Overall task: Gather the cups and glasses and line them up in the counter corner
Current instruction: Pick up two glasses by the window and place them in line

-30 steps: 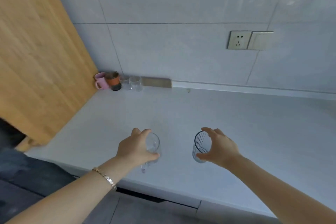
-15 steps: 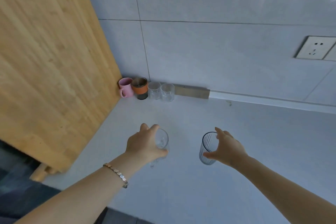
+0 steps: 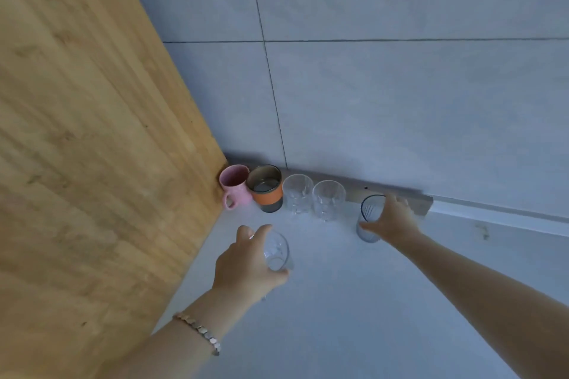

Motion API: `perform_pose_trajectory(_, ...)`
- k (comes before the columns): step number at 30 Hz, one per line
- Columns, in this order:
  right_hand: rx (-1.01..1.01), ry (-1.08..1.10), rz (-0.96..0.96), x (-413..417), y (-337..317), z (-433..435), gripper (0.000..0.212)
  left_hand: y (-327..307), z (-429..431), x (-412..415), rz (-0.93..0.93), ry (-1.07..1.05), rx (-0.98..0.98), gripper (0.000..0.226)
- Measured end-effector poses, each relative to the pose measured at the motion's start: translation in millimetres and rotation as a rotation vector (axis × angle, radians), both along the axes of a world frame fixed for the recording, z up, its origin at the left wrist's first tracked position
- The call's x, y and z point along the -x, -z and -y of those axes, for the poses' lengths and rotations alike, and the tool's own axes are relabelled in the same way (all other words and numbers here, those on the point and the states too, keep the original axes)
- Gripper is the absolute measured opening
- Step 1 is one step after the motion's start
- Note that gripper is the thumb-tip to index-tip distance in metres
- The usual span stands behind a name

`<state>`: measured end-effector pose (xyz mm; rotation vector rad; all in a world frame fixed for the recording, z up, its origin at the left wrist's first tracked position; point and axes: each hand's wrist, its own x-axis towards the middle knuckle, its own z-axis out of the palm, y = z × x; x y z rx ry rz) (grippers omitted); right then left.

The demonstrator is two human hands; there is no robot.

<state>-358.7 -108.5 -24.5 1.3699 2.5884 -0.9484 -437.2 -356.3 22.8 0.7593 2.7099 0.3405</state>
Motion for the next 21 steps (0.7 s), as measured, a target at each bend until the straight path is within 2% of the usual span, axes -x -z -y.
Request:
perform_pose_trajectory(6, -0.018, 0.068, 0.037, 43.0, 19.0, -13.1, 0.083, 20.3, 1.6, 40.3, -0.006, 0.049, 0.015, 0.076)
perform_pose_trajectory(11, 0.041, 0.151, -0.049, 46.7, 21.1, -4.9, 0.103, 35.8, 9.9, 71.9, 0.005, 0.107, 0.019, 0.076)
perform_pose_trajectory(14, 0.043, 0.194, 0.011, 34.2, 20.8, 10.5, 0.084, 42.2, 19.0, 93.6, 0.025, 0.095, 0.026, 0.077)
perform_pose_trajectory(18, 0.045, 0.039, 0.281, 16.0, 20.6, 48.6, 0.050, 49.5, 33.4, 129.7, 0.019, 0.079, 0.036, 0.078)
perform_pose_trajectory(21, 0.038, -0.075, 0.352, 10.5, 20.5, 82.2, 0.037, 57.3, 40.0, 157.3, 0.000, 0.093, 0.060, 0.083)
